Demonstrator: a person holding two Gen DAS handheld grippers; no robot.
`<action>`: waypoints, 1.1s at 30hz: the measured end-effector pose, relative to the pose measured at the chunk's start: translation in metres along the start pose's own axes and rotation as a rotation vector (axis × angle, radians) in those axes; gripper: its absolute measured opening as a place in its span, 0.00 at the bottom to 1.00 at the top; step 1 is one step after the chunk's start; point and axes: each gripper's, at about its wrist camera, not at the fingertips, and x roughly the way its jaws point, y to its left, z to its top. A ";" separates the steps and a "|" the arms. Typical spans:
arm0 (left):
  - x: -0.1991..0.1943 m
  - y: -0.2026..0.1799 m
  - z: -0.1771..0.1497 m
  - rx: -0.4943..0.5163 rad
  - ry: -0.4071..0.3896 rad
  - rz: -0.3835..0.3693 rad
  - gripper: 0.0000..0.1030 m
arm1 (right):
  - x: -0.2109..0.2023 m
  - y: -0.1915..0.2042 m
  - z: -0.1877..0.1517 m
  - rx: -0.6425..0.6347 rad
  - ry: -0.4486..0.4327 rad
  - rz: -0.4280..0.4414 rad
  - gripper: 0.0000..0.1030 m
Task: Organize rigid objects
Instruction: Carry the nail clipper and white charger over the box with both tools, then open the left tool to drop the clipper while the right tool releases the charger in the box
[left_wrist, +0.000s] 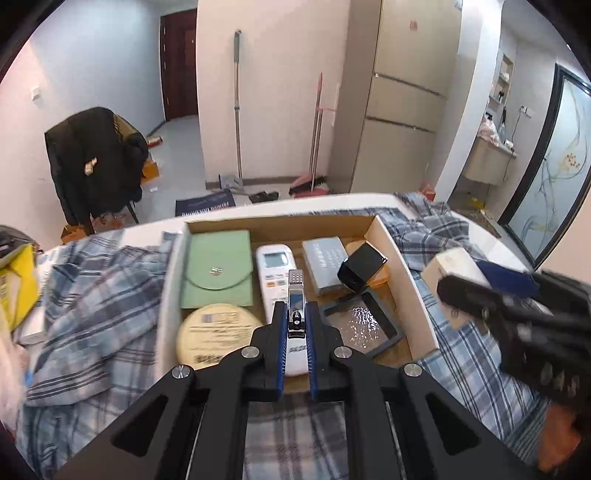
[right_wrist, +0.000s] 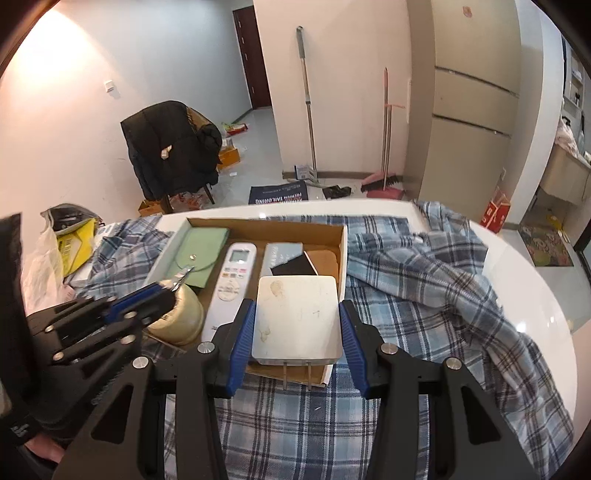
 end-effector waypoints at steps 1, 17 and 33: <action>0.006 -0.002 0.000 -0.001 0.010 0.015 0.10 | 0.005 -0.002 -0.002 -0.001 0.017 0.000 0.43; 0.063 -0.004 -0.006 0.013 0.147 0.094 0.10 | 0.021 -0.033 -0.003 0.076 0.065 0.001 0.43; -0.057 0.004 -0.009 0.009 -0.337 0.099 0.92 | 0.023 -0.016 0.013 0.053 0.042 0.077 0.43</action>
